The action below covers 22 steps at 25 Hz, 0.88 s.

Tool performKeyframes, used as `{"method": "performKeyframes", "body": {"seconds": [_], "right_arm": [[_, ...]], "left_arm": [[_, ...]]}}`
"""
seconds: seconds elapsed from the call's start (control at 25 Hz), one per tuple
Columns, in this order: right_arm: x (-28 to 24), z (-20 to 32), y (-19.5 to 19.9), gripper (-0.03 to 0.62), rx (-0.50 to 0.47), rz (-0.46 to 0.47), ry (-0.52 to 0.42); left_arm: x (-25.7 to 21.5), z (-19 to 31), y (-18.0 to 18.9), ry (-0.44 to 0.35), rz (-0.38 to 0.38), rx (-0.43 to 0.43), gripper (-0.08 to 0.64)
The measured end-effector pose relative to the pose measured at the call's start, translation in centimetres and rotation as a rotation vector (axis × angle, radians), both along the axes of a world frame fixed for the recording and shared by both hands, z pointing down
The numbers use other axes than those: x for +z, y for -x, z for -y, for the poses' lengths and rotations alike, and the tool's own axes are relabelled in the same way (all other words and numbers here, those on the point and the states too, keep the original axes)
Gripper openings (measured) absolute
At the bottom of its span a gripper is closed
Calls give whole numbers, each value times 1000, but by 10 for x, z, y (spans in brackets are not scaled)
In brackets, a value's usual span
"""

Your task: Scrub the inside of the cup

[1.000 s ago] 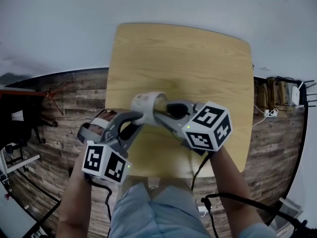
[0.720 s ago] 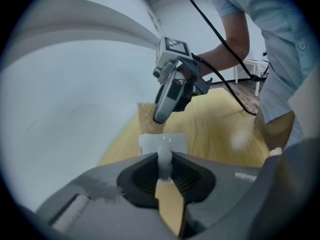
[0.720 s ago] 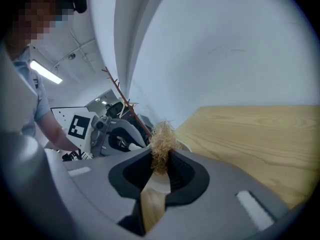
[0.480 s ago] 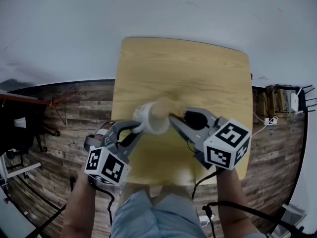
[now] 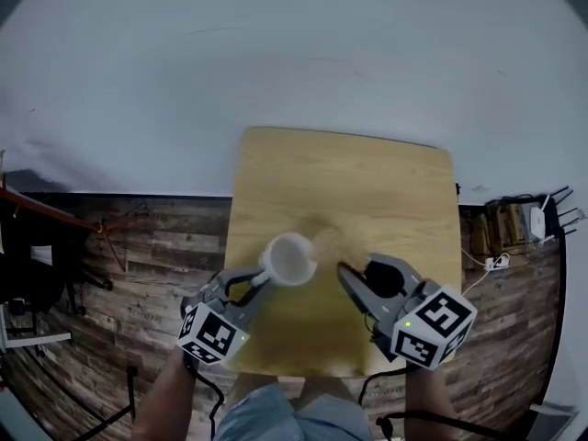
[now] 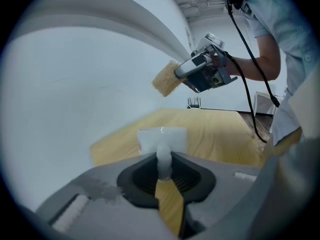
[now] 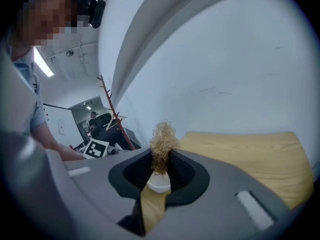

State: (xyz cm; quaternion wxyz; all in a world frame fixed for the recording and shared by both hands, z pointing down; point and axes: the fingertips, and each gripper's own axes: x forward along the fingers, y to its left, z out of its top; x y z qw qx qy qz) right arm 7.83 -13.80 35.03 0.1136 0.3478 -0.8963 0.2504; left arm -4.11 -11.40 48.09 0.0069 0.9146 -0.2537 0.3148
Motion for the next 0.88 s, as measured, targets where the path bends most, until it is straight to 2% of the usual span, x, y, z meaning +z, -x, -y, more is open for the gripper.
{"method": "performKeyframes", "body": {"seconds": [0.2, 0.36, 0.52, 0.68, 0.88], "right_arm": [[-17, -14, 2, 72, 96, 1, -53], [-22, -29, 8, 72, 121, -17, -64], [-26, -37, 7, 72, 135, -40, -72], [-26, -39, 6, 74, 150, -50, -82], [-27, -42, 6, 74, 152, -30, -101]], "left_arm": [[17, -2, 12, 47, -66, -30, 73], [35, -4, 21, 69, -78, -59, 74], [45, -13, 23, 95, -73, -49, 76], [41, -18, 29, 124, -84, -70, 102], [14, -33, 53, 128, -97, -122, 104]]}}
